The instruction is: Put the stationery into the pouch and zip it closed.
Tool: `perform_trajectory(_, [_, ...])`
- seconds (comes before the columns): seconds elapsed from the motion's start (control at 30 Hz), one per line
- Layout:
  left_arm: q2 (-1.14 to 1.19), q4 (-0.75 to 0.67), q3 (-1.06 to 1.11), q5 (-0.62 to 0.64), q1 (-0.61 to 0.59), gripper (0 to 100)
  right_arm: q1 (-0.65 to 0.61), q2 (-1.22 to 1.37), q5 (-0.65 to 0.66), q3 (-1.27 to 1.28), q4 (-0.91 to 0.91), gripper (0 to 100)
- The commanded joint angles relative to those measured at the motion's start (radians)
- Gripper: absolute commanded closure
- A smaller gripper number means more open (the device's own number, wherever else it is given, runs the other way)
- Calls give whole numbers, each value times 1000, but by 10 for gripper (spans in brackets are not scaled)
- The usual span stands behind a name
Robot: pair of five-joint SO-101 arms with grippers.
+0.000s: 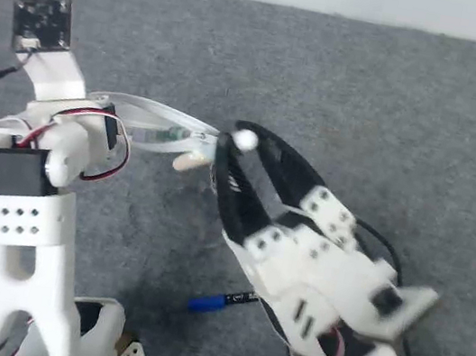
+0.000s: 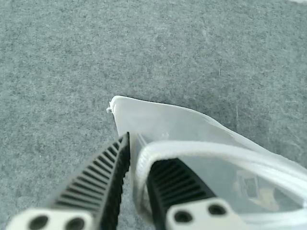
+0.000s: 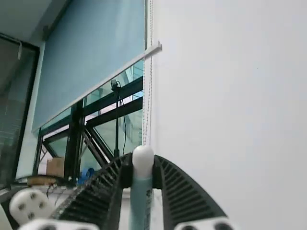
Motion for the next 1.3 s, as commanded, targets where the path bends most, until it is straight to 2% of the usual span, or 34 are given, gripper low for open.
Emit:
perform_trajectory(0.0, [5,-23,1,-9,0,989,-8,120,48,-20,-166,993])
perform_trajectory(0.33, [5,-23,2,-9,0,989,-7,401,138,-21,-489,993])
perform_trajectory(1.07, [5,-28,15,-9,0,989,-12,828,130,17,-496,993])
perform_trajectory(1.27, [5,-28,16,-9,0,989,-64,918,138,43,-490,993])
